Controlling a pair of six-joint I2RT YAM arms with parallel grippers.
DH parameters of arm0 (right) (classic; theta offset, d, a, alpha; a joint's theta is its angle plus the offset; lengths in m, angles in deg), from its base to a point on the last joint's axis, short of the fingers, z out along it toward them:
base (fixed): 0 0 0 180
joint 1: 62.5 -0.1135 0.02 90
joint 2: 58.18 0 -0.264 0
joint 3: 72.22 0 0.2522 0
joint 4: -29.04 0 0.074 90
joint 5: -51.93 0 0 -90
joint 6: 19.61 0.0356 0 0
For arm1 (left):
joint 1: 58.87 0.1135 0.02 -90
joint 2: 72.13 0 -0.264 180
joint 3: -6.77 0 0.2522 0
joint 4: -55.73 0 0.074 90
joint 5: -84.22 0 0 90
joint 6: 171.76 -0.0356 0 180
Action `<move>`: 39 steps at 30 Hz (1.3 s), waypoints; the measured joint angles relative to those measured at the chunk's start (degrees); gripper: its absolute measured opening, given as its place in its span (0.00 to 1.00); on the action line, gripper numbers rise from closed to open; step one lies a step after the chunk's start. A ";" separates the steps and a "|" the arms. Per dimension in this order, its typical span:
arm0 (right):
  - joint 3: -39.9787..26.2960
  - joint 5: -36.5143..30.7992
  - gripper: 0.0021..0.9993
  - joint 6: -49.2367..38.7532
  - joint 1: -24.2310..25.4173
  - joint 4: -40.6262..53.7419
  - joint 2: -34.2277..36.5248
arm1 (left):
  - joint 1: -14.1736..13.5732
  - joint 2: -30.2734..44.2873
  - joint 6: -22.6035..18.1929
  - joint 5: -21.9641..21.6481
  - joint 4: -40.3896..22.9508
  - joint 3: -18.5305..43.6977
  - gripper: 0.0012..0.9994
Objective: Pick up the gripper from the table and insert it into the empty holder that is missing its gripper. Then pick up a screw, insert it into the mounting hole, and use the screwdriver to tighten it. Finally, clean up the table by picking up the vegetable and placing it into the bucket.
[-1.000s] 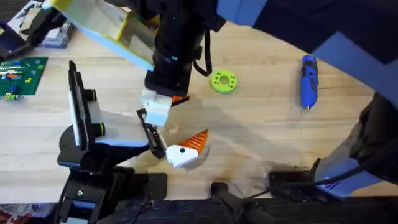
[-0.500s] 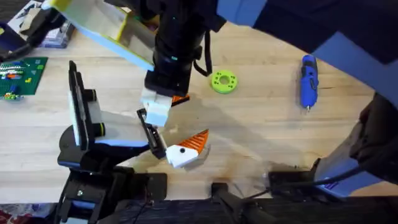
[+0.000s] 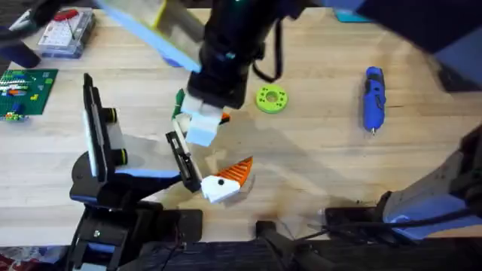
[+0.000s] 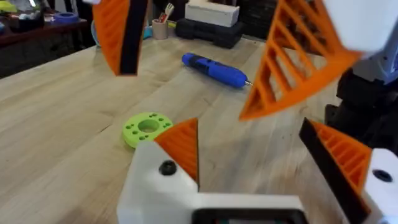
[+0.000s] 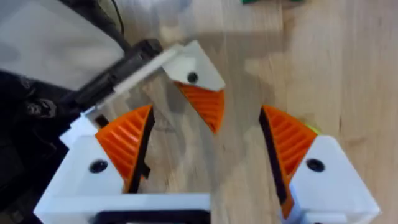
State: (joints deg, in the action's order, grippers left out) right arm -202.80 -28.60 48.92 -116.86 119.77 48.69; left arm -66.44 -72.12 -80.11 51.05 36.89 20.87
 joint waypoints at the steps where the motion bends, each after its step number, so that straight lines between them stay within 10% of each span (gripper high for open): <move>1: 0.00 0.00 1.00 0.00 0.65 0.53 -0.78 | 0.00 0.00 0.00 0.01 0.00 0.00 0.99; 39: 9.62 10.69 1.00 -0.13 7.04 4.60 -11.56 | 0.00 0.00 -0.02 0.00 0.00 0.00 0.99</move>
State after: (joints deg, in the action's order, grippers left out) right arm -193.18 -17.91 48.78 -109.83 124.37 37.13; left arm -66.44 -72.12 -80.13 51.05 36.89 20.87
